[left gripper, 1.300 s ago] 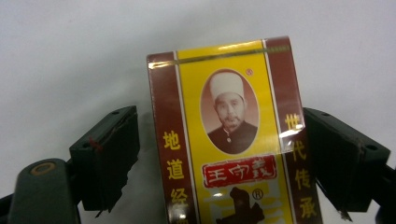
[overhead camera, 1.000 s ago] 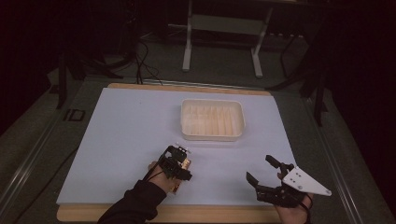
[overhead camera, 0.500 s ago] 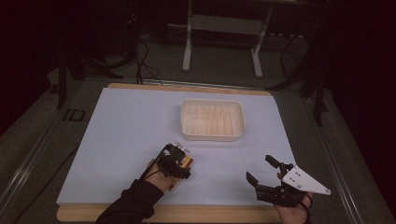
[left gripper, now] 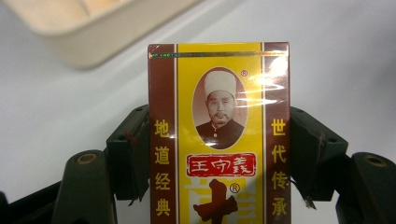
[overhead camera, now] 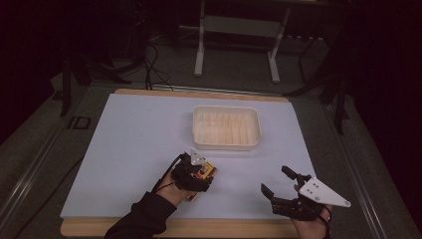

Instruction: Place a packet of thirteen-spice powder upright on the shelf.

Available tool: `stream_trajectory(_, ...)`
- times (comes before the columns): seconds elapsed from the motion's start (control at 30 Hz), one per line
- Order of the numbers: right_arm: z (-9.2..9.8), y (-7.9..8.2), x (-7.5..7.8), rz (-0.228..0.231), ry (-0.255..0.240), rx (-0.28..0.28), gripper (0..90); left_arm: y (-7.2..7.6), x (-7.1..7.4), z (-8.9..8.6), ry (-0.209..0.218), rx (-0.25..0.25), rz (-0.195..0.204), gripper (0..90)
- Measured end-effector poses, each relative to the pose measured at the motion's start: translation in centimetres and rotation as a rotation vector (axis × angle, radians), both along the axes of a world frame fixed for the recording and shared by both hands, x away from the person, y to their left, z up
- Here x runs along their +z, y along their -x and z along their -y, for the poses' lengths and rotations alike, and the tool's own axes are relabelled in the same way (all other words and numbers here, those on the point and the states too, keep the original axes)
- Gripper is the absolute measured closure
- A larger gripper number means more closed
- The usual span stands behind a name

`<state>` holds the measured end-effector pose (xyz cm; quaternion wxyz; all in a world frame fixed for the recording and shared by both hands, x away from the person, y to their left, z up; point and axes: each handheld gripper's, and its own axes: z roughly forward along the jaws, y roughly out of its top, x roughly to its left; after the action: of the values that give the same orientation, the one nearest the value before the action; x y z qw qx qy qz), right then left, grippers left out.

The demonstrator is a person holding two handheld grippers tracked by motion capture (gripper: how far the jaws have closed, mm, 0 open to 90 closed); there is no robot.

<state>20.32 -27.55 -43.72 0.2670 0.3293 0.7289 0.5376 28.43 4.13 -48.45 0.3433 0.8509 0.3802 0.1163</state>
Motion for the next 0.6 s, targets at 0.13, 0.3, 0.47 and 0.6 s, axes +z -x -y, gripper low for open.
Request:
stream_trajectory(0.13, -0.2, 0.2, 0.2, -0.008, -0.007, 0.013, 15.1, 0.5, 0.6, 0.3, 0.058, -0.022, 0.057, 32.6)
stream_trajectory(0.3, -0.3, 0.2, 0.6, -0.011, -0.01, 0.038, 22.3, 1.0, 1.1, 0.4, 0.101, -0.035, 0.118, 32.6)
stream_trajectory(0.47, -0.5, -0.1, 0.8, -0.033, -0.007, 0.04, 22.8, 1.3, 1.5, 0.4, 0.159, -0.032, 0.171, 32.5)
stream_trajectory(0.6, -0.8, -0.7, 1.5, -0.055, -0.015, 0.015, 19.4, 1.7, 1.8, 0.3, 0.179, -0.03, 0.224, 32.5)
